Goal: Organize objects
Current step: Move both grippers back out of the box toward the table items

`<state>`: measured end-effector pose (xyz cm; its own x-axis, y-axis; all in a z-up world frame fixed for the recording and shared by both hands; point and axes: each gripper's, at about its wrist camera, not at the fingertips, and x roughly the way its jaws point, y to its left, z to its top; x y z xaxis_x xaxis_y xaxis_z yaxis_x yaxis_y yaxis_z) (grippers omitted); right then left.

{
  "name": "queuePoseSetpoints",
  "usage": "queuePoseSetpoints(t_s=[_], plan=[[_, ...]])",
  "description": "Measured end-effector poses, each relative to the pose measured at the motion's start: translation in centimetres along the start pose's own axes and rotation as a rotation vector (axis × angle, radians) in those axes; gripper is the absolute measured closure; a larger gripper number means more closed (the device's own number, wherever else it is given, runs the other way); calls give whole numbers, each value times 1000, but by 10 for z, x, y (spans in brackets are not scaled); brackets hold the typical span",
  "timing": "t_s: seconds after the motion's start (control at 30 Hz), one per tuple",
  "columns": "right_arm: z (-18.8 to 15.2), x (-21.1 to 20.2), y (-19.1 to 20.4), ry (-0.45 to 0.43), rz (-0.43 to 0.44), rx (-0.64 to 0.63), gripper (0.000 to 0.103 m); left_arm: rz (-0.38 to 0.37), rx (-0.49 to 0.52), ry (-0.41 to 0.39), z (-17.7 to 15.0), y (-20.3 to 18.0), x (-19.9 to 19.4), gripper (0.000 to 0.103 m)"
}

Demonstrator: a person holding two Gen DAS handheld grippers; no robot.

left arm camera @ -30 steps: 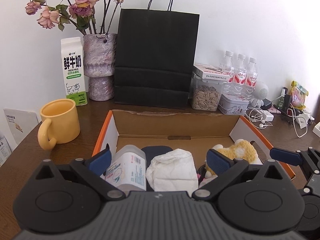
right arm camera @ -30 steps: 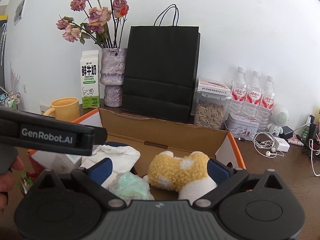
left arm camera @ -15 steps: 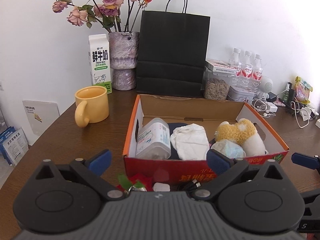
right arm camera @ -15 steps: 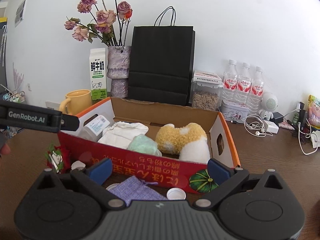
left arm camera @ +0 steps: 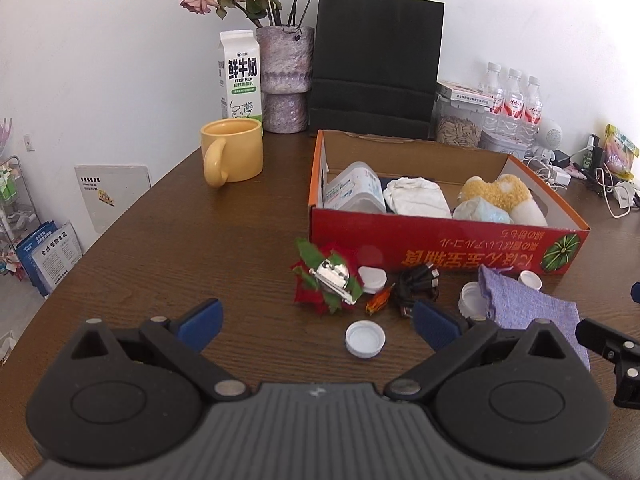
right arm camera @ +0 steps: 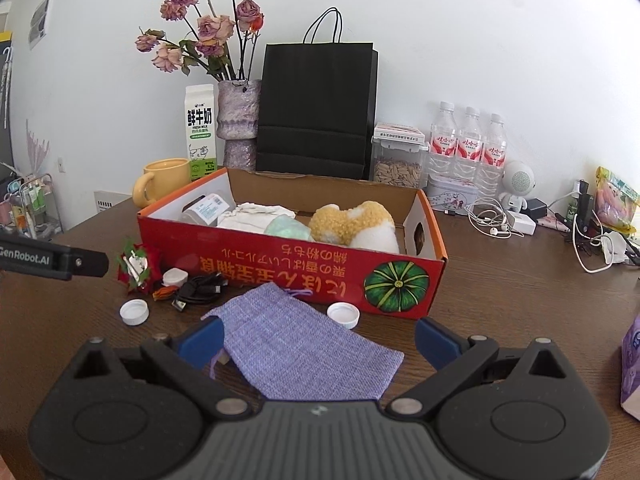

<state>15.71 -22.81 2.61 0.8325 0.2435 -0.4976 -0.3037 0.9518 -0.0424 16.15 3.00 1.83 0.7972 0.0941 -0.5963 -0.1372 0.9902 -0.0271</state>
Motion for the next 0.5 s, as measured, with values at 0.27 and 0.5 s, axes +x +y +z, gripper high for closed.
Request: queuePoseSetpoints(t_s=[0.27, 0.5], plan=[[-14, 2, -2, 46, 8, -12, 1, 0, 21, 76, -20, -3, 14, 0], [-19, 17, -5, 77, 14, -12, 1, -10, 32, 105, -22, -11, 31, 0]])
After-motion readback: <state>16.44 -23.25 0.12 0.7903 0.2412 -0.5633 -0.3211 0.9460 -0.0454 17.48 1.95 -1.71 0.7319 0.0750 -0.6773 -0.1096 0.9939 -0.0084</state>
